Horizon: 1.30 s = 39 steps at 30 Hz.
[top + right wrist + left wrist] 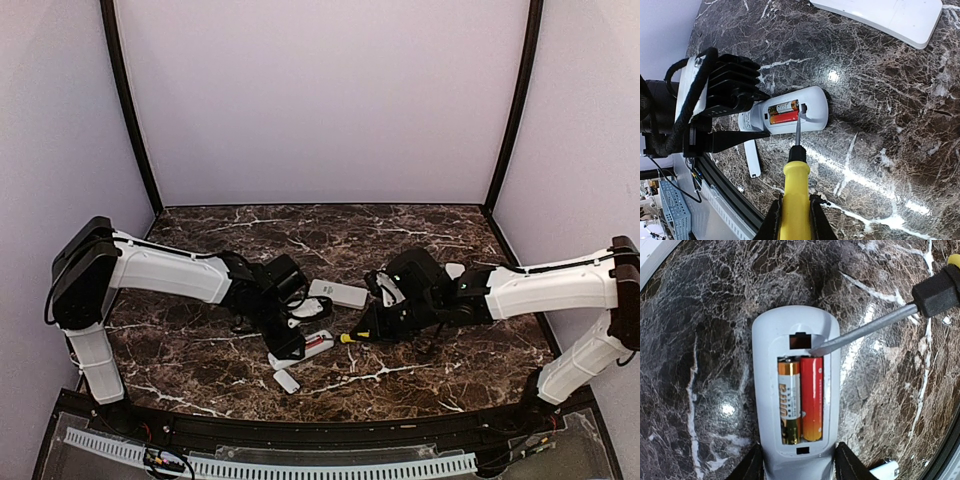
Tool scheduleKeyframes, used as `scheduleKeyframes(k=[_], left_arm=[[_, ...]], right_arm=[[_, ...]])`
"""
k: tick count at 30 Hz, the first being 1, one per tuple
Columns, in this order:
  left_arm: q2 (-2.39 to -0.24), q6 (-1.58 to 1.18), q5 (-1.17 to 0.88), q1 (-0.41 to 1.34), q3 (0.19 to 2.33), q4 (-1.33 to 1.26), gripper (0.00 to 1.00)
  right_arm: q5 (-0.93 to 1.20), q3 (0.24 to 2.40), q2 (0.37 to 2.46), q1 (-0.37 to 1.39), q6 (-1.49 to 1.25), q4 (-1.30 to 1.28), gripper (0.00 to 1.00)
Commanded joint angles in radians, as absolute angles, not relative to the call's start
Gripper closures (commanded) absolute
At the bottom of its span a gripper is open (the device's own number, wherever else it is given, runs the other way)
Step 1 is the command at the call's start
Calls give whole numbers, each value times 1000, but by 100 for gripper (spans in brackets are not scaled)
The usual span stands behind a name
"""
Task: Unload the batteries from the remote control
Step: Remove the battery from the remote control without the battery cover.
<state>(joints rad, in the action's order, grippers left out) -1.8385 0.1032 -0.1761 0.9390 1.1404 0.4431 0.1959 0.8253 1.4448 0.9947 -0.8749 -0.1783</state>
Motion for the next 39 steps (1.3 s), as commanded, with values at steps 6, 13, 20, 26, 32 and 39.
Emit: scheduleKeyframes(k=[6, 13, 20, 26, 32, 39], left_arm=[[-1882, 106, -188, 956, 1149, 517, 62], [-1890, 104, -190, 957, 1153, 523, 65], [-1893, 104, -191, 961, 1154, 526, 64], [-1866, 94, -155, 963, 1152, 518, 57], [-1772, 55, -148, 961, 1124, 502, 41], [-1656, -80, -157, 952, 1066, 476, 30]], right_arm=[[301, 798, 1451, 1005, -908, -58, 100], [345, 767, 1420, 997, -930, 17, 100], [367, 725, 1386, 988, -956, 98, 100], [362, 716, 1382, 981, -960, 101, 100], [310, 721, 1372, 977, -958, 67, 100], [222, 733, 1312, 975, -926, -50, 100]])
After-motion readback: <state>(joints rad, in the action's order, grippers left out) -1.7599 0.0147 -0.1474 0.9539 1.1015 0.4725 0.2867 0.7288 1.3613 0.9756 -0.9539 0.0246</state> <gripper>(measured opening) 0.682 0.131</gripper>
